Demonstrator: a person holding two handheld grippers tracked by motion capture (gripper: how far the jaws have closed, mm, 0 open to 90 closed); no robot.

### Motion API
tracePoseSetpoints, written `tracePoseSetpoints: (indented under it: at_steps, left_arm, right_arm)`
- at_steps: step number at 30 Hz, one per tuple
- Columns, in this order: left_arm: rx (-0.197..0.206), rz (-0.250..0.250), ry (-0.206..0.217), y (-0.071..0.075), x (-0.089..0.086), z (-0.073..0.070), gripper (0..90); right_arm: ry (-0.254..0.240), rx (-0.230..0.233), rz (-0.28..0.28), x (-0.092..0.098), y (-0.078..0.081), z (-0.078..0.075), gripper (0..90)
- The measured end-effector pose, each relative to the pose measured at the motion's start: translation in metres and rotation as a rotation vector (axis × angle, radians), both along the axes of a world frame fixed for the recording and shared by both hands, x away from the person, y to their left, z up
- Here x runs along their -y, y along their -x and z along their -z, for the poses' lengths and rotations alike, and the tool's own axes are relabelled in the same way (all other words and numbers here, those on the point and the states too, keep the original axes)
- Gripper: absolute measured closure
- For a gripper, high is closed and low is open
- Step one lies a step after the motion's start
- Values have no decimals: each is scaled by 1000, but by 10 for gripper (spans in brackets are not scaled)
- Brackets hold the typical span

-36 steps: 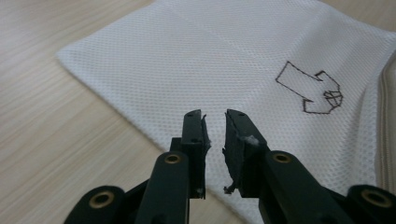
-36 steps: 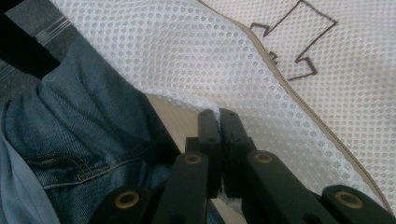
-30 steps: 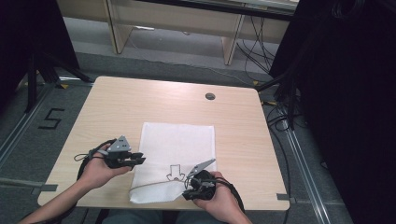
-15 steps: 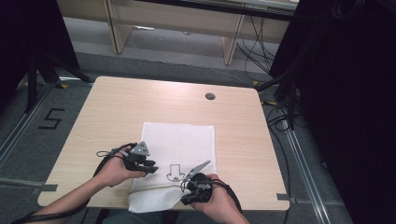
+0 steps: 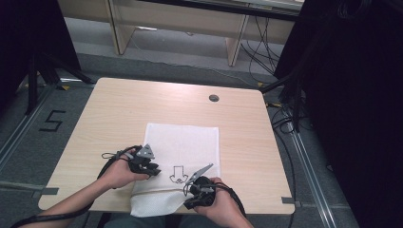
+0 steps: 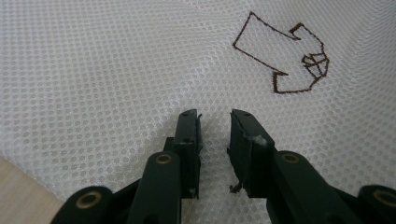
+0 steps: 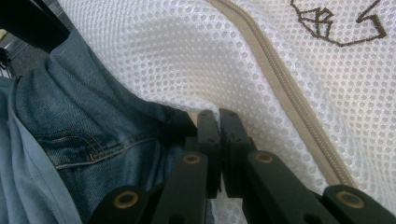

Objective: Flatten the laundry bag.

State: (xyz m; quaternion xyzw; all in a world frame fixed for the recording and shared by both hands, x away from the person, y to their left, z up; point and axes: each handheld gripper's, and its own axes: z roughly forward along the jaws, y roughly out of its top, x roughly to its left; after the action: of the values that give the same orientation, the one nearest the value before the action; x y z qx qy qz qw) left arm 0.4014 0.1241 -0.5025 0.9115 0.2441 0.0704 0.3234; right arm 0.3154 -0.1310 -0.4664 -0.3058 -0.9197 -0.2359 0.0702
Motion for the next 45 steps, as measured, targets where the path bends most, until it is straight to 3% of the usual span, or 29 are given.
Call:
tracePoseSetpoints:
  at_steps: [2, 3, 4, 6, 9, 11, 12, 14, 16, 17, 20, 21, 23, 29, 30, 35, 37, 39, 41, 42, 45]
  left_arm:
    - [-1, -14, 8, -1, 1, 1, 721]
    - [17, -6, -3, -3, 0, 0, 721]
    - [-1, -42, 34, -2, 2, 2, 722]
    - [18, -59, 41, -3, 3, 3, 724]
    - [18, -53, 21, -7, 2, 2, 723]
    - [33, -67, 37, -8, 3, 3, 723]
    - [29, -77, 41, -10, 3, 3, 723]
    - [35, -85, 48, -11, 4, 4, 723]
    - [40, -86, 50, -14, 4, 4, 723]
    - [32, -99, 52, -14, 4, 4, 723]
    - [36, -108, 58, -17, 4, 5, 723]
    - [39, -104, 58, -17, 4, 5, 723]
    - [47, -102, 48, -18, 4, 4, 723]
    - [50, -121, 55, -21, 3, 5, 722]
    - [53, -122, 50, -22, 3, 5, 721]
    - [64, -122, 46, -25, 3, 5, 719]
    - [63, -142, 62, -26, 3, 7, 718]
    - [72, -140, 53, -26, 3, 6, 716]
    - [85, -147, 57, -26, 3, 7, 715]
    - [91, -146, 55, -26, 3, 7, 714]
    - [108, -147, 51, -26, 2, 7, 703]
  right_arm:
    - [2, -2, 4, 1, -1, -1, 890]
    - [2, 5, 10, 1, -1, 0, 890]
    - [2, 0, 14, 2, -2, -1, 889]
    - [-7, 37, -16, 4, -5, 1, 889]
    - [-5, 46, 1, 4, -5, 0, 887]
    - [-11, 62, -11, 5, -7, 0, 887]
    - [-6, 34, 24, 3, -4, -1, 886]
    - [-4, 31, 26, 3, -4, -1, 885]
    - [-11, 58, -13, 2, -7, 1, 883]
    - [2, 21, 23, 1, -4, 1, 881]
    - [2, 52, -23, 1, -7, 4, 877]
    - [10, 9, 17, -1, -4, 3, 876]
    - [13, 31, 8, -1, -6, 4, 875]
    - [26, 21, 18, -3, -9, 8, 869]
    - [19, 51, -16, -3, -12, 9, 867]
    - [24, 18, 28, -7, -10, 9, 861]
    - [21, 45, 6, -6, -13, 10, 857]
    - [22, 20, 23, -7, -12, 10, 850]
    - [19, 48, -9, -6, -14, 11, 839]
    - [26, 28, 21, -6, -12, 10, 823]
    - [21, 35, 18, -5, -12, 9, 777]
